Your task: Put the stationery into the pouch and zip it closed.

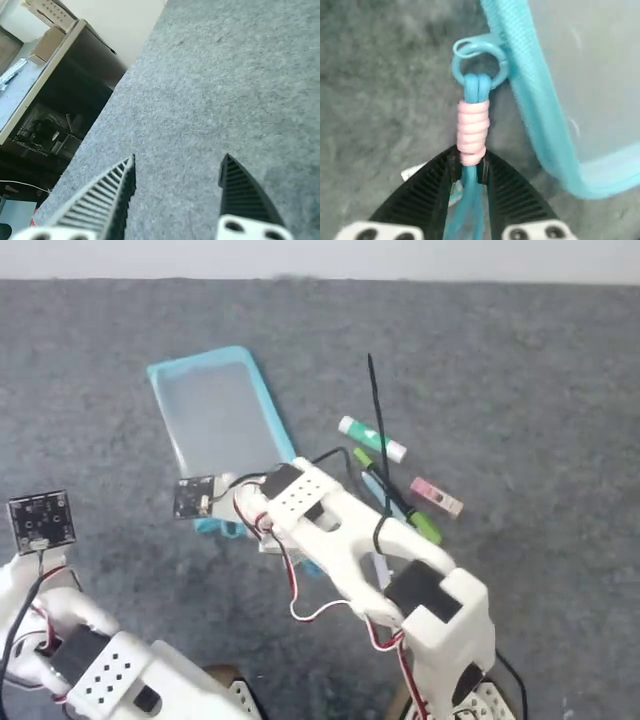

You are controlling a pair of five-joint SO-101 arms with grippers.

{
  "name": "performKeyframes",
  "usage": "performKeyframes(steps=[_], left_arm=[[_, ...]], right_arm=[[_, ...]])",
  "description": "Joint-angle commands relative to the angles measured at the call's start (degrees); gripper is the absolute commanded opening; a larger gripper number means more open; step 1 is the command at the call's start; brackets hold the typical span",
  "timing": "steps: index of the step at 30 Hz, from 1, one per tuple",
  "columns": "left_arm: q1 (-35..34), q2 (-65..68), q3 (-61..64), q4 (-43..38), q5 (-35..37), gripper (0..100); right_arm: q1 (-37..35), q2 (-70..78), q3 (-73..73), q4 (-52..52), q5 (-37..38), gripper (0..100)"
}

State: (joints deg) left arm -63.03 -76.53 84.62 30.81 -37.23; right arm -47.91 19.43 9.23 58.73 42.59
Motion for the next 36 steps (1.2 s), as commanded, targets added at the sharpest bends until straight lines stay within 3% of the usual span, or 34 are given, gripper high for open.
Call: performKeyframes(steps=[1,5,8,12,20,24,31,36], left_arm=[[1.7,0.3,0.6,-1.6,-0.4,26],[5.2,0.5,2.3,-0.4,-0.4,26],[10.1,0.6,1.1,8.8,-0.4,26],[20.5,0.6,-2.1,19.9,4.0,26],[41.7,0.2,-13.0,30.1,17.7,28],[47.6,0.2,-19.8,31.9,21.2,36],[61.0,0.2,-24.9,32.0,28.7,36],[63.4,0.4,-20.1,27.7,29.7,36]], right_arm=[[5.8,-7.5,-1.1,4.0,-4.3,0.7],[14.1,-15.3,-0.1,4.4,-10.4,0.7],[17.5,-23.8,4.7,2.7,-11.5,0.7],[17.1,-37.3,16.0,-2.6,-14.2,0.7],[13.3,-62.8,28.3,-3.0,-15.0,0.6],[10.2,-68.8,27.3,1.7,-15.0,0.6],[9.1,-70.8,22.8,6.0,-17.9,0.6],[8.9,-70.8,21.2,6.8,-20.1,0.6]])
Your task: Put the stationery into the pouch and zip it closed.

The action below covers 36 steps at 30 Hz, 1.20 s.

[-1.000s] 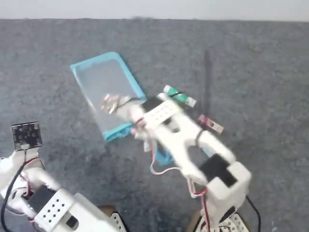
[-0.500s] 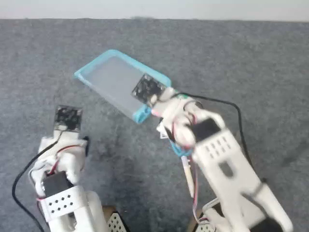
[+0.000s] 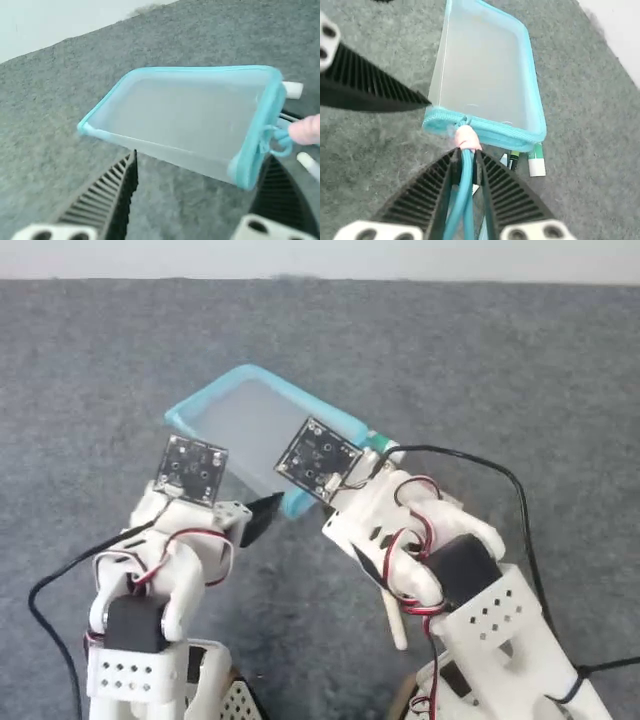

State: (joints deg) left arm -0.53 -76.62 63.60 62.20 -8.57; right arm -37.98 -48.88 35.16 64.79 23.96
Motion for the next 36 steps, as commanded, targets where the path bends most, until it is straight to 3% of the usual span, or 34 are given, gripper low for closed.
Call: performKeyframes(steps=[1,4,19,30,36], left_arm=[[0.9,0.3,2.7,-5.2,1.1,36],[0.8,0.3,5.8,-8.4,1.1,36],[-0.7,-2.6,6.7,-6.5,0.8,36],[-1.3,-4.6,7.2,-6.4,0.8,34],[-4.7,-4.5,9.0,-10.4,0.8,31]], right_arm=[[-1.7,-2.5,-5.8,1.5,-1.5,0.6],[-3.9,-1.9,-10.4,5.2,-1.6,0.6],[-4.5,-1.9,-14.9,7.4,-3.2,0.6],[-4.4,8.8,-30.1,17.5,-3.3,0.6],[-4.8,5.6,-30.9,21.5,-3.3,0.6]])
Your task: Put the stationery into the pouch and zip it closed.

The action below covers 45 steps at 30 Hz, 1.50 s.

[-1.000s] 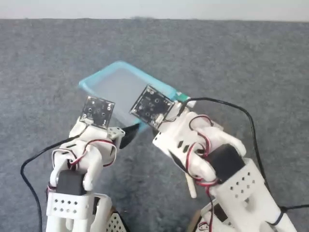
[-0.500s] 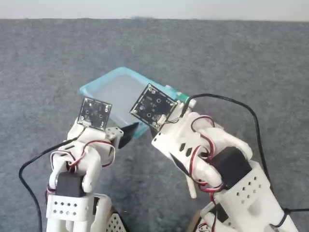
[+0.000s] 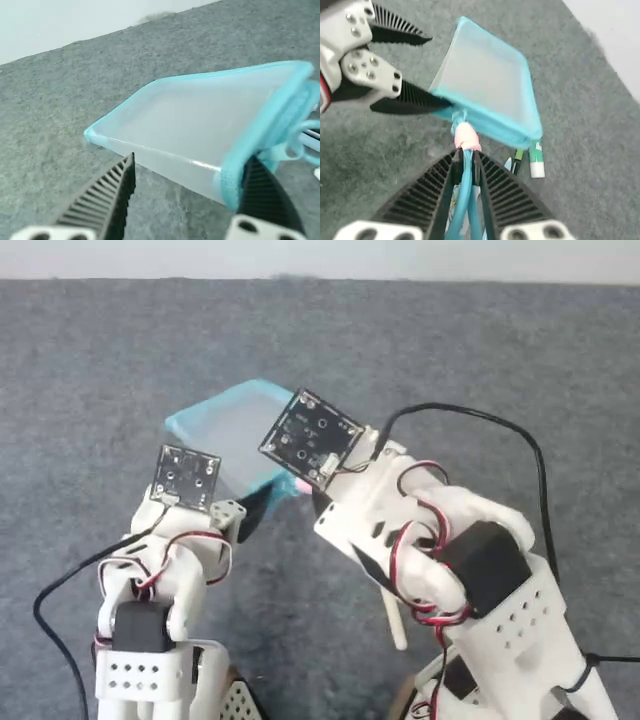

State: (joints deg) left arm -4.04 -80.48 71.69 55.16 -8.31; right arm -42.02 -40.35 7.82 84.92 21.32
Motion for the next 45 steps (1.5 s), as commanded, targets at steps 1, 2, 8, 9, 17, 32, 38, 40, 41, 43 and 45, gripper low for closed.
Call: performKeyframes(steps=[1,2,8,9,17,32,38,40,41,43,45], left_arm=[[-1.2,-0.6,2.0,-4.3,0.4,31],[-1.2,-0.6,3.1,-5.4,-0.3,31],[-3.7,-0.7,5.1,-8.4,-1.5,29],[-3.8,-0.9,5.1,-8.4,-1.5,27],[-3.4,-1.1,5.2,-8.4,-1.9,15],[-3.3,-0.8,5.3,-8.4,-1.5,10],[-3.3,-0.9,5.1,-8.4,-1.5,10],[-3.3,-1.0,4.9,-8.4,-1.5,10],[-3.3,-1.1,4.8,-8.4,-1.5,10],[-3.3,-0.7,3.6,-8.0,-1.4,10],[-3.3,-0.7,2.4,-7.8,-0.9,10]], right_arm=[[-0.7,-3.7,-3.4,1.8,-0.4,0.6],[-0.7,-4.5,-3.6,2.4,-0.3,0.6],[-0.5,-7.2,-3.5,7.0,1.8,0.6],[-0.5,-7.6,-3.5,7.2,1.8,0.6],[-0.5,-7.3,-3.3,9.1,1.8,0.7],[-10.5,-6.2,45.2,-50.2,-7.1,18.1],[-13.1,-5.8,48.7,-53.4,-14.7,19.8],[-13.1,-3.8,50.0,-53.8,-14.9,19.7],[-13.1,-2.3,50.4,-54.1,-14.8,19.7],[-13.1,1.6,50.5,-56.6,-14.9,19.7],[-13.1,5.8,50.5,-60.4,-14.9,19.8]])
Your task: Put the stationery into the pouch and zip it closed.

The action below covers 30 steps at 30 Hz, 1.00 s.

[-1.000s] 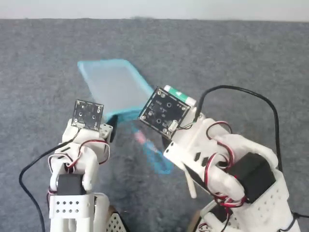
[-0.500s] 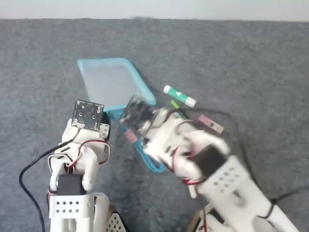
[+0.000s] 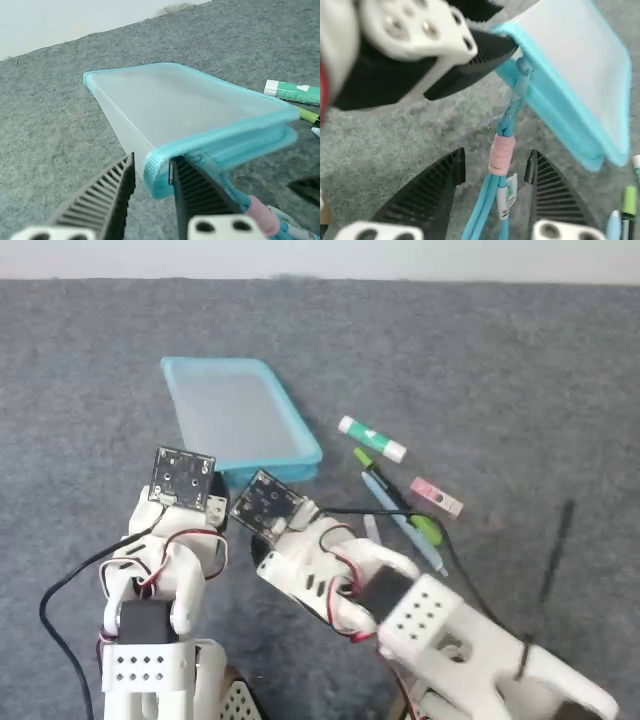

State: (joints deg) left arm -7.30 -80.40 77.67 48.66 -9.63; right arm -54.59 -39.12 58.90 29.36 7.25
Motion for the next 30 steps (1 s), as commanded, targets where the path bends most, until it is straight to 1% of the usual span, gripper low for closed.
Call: performKeyframes(steps=[1,4,8,15,17,23,25,27,30], left_arm=[[-0.1,-0.8,-4.2,-0.5,1.1,10],[-0.2,-0.7,-4.8,0.5,1.4,10],[-0.2,-0.7,-5.0,0.5,1.2,10],[-0.3,-0.7,-5.0,0.5,1.2,10],[-0.4,-0.7,-4.8,0.5,1.2,10],[-0.2,-0.8,-3.6,0.5,1.1,10],[-0.2,-1.0,-3.5,0.5,1.1,10],[-0.2,-1.1,-3.5,0.5,1.1,10],[-0.2,-1.1,-3.1,0.5,1.2,10]], right_arm=[[-0.5,6.5,-0.7,-6.8,-0.9,19.8],[0.3,10.1,-1.6,-10.9,-1.0,19.8],[2.2,12.7,-3.7,-10.9,-1.1,19.8],[3.3,16.4,-6.1,-11.6,-1.1,19.6],[3.4,18.0,-7.4,-11.6,-1.2,16.6],[4.8,20.4,-10.5,-11.3,-0.9,0.6],[5.7,20.1,-10.5,-10.8,-1.1,0.9],[6.9,19.2,-10.8,-7.9,-0.7,0.6],[9.2,16.3,-14.9,4.3,-0.7,0.6]])
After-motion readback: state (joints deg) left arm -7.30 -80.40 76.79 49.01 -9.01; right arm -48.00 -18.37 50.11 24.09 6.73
